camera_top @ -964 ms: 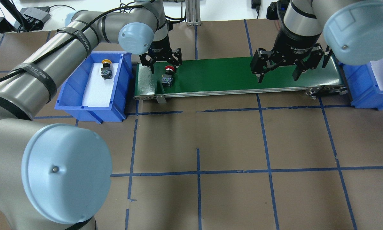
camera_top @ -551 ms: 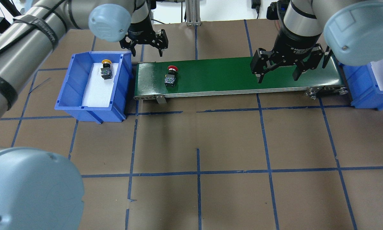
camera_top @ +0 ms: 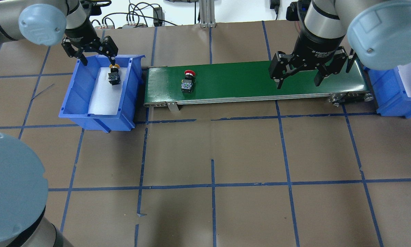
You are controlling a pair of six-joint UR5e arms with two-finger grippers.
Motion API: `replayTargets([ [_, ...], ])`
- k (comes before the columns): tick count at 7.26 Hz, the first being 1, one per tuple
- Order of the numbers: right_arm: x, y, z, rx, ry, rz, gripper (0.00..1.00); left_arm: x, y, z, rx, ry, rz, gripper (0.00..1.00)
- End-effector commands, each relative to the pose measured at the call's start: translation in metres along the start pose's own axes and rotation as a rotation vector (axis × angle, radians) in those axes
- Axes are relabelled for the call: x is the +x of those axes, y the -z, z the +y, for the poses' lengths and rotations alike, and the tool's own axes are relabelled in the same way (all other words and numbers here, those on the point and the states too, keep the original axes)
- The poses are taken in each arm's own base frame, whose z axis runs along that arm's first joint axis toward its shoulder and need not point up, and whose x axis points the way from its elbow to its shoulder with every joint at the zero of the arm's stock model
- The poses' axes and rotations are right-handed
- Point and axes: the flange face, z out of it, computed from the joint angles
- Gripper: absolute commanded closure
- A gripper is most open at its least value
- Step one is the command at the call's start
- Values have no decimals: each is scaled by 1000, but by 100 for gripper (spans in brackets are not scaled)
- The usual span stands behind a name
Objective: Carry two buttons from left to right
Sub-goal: 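Move the left gripper back into the bin over the yellow-capped button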
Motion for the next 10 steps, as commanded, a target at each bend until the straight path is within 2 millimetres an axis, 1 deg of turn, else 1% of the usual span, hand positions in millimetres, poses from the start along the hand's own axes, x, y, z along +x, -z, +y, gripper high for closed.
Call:
replayTargets([
  [1, 4, 0, 0, -5, -6, 3, 0, -16, -62, -14, -64, 14, 17, 1],
  [2, 6, 1, 0, -2, -8, 18, 0, -4, -91, -25, -98, -5, 14, 3],
  [3, 6, 2, 0, 6, -18, 16, 0, 1, -92, -28, -96, -5, 12, 3],
  [4, 10, 1, -2, 3, -24, 16, 0, 0, -92, -34, -88, -2, 14, 3],
  [5, 16, 1, -2, -4, -40, 17, 0, -5, -88, -41, -65, 5, 13, 3],
  [6, 24, 1, -3, -7, -46, 15, 0, -9, -88, -47, -54, 7, 12, 9],
  [7, 22, 2, -2, -6, -41, 13, 0, -12, -98, -58, -30, 13, 1, 8],
  [8, 22, 2, -2, -6, -41, 13, 0, -3, -104, -59, -34, 18, 6, 8],
  [9, 23, 3, -1, -6, -41, 17, 0, -2, -106, -60, -37, 19, 7, 9],
  [10, 23, 3, -1, -6, -41, 20, 0, -2, -106, -60, -37, 13, 6, 17],
])
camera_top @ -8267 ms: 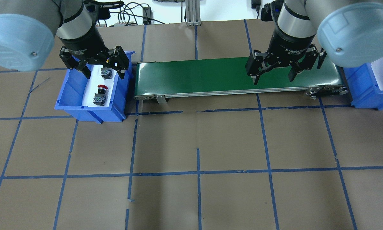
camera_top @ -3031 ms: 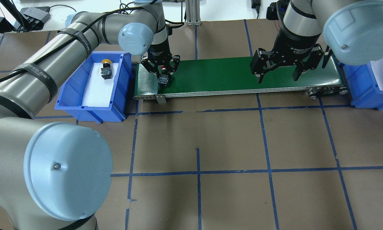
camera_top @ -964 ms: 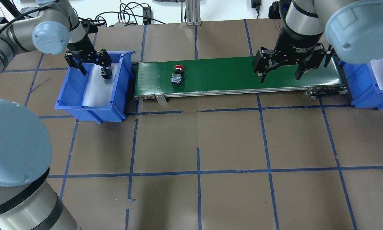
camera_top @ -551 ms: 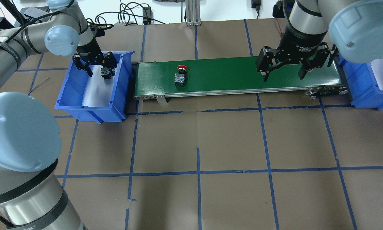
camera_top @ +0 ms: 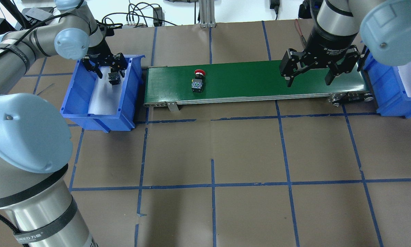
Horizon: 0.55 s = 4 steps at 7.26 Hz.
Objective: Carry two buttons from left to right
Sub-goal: 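Grasp the yellow-capped button with the left gripper and lift it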
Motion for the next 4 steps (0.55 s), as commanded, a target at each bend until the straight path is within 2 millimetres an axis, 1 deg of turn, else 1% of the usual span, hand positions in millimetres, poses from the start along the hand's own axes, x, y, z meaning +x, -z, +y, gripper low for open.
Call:
replayTargets([
  [1, 0, 0, 0, 0, 0, 3, 0, 1, 2, -1, 5, -8, -3, 50],
  [2, 1, 0, 0, -1, 0, 5, 0, 1, 6, 0, 10, 3, -4, 79],
  [3, 1, 0, 0, 0, 0, 3, 0, 1, 12, 1, 19, 2, -5, 91],
  [4, 1, 0, 0, 0, 0, 3, 0, 2, 25, 4, 31, -1, -4, 93],
])
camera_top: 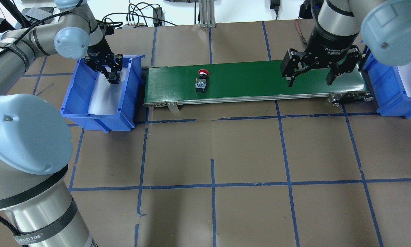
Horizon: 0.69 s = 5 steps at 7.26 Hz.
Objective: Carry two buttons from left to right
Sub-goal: 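Grasp the yellow-capped button with the left gripper and lift it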
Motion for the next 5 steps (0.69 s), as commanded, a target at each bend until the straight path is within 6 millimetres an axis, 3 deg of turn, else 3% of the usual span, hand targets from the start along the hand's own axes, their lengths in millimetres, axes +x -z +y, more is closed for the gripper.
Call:
replayTargets([
  [1, 0, 0, 0, 0, 0, 1, 0, 5, 57, 19, 21, -7, 0, 93],
  [3, 2, 0, 0, 0, -3, 1, 0, 17, 142, 67, 22, -12, -1, 92],
  [4, 2, -1, -1, -1, -3, 1, 0, 57, 163, 88, -1, -40, -1, 92],
  [5, 3, 0, -1, 0, -5, 1, 0, 110, 161, 95, 2, -50, -7, 92],
])
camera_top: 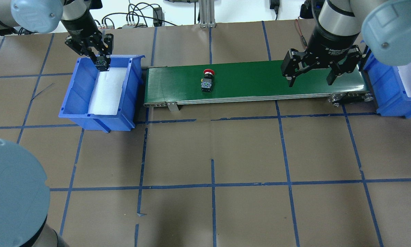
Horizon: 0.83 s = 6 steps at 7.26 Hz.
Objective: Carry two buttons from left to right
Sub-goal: 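Grasp the yellow-capped button with the left gripper and lift it, then place the yellow button on the belt start and open the left gripper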
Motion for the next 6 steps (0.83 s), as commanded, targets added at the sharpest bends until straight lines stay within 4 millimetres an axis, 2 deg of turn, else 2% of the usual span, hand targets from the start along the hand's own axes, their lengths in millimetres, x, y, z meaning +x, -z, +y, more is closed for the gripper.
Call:
replayTargets([
  [1, 1, 0, 0, 1, -3, 0, 0, 96, -2, 13, 9, -6, -8, 92],
  [2, 0, -1, -1, 1, 0, -1, 0, 120, -21, 10, -2, -4, -15, 92],
  [3, 1, -1, -1, 1, -1, 0, 0, 134, -42, -1, 15, -22, -23, 92],
  [4, 2, 0, -1, 1, -4, -2, 0, 148, -77, -12, -17, -39, -27, 92],
  [5, 1, -2, -2, -1, -4, -2, 0, 159, -94, -14, -29, -55, -31, 92],
  [6, 2, 2, 1, 2, -6, -5, 0, 162, -102, -16, -32, -61, -31, 92],
])
